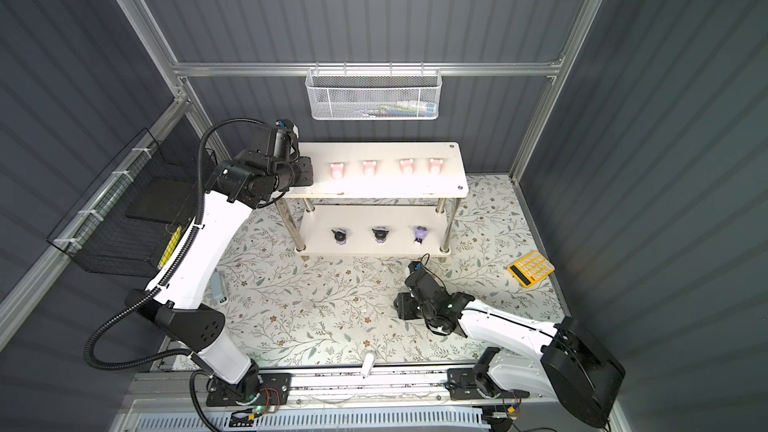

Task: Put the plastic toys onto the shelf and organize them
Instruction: 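Lower the pink pig onto the top shelf beside the others and open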

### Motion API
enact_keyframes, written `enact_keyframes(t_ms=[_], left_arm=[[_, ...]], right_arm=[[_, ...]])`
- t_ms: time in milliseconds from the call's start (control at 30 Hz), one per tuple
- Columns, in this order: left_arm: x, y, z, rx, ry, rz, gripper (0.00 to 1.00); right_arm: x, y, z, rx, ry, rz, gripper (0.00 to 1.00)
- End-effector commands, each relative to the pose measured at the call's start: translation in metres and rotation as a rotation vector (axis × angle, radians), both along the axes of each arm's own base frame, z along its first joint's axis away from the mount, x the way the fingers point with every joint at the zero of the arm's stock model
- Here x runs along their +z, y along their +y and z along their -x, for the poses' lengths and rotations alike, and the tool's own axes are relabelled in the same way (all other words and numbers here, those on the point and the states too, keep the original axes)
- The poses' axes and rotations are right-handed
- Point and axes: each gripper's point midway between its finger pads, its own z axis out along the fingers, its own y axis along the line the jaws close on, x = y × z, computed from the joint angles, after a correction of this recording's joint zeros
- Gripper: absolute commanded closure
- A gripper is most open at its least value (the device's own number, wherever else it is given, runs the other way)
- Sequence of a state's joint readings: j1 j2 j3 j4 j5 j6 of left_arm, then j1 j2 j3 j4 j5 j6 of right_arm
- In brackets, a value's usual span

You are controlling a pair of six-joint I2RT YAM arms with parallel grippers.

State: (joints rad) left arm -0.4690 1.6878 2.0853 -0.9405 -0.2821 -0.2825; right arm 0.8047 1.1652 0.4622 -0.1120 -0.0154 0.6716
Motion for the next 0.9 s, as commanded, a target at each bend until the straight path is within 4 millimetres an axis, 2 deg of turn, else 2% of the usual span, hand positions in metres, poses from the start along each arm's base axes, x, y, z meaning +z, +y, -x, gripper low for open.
enact_keyframes(t_ms=[0, 433, 733, 867], left_arm=[[0.006, -0.001, -0.005, -0.021, -0.015, 0.001, 0.67], [-0.004, 0.003, -0.013, -0.003, 0.006, 0.003, 0.64], [0.010, 0.007, -0.010, 0.004, -0.026, 0.016, 0.53], [0.023, 0.008, -0.007, 0.003, -0.053, 0.033, 0.49]], right_arm=[[-0.001, -0.003, -0.001, -0.016, -0.010, 0.003, 0.47], [-0.002, -0.004, 0.000, -0.015, -0.007, 0.007, 0.47], [-0.003, -0.004, -0.001, -0.016, -0.007, 0.007, 0.47], [-0.003, -0.004, -0.001, -0.016, -0.005, 0.006, 0.47]])
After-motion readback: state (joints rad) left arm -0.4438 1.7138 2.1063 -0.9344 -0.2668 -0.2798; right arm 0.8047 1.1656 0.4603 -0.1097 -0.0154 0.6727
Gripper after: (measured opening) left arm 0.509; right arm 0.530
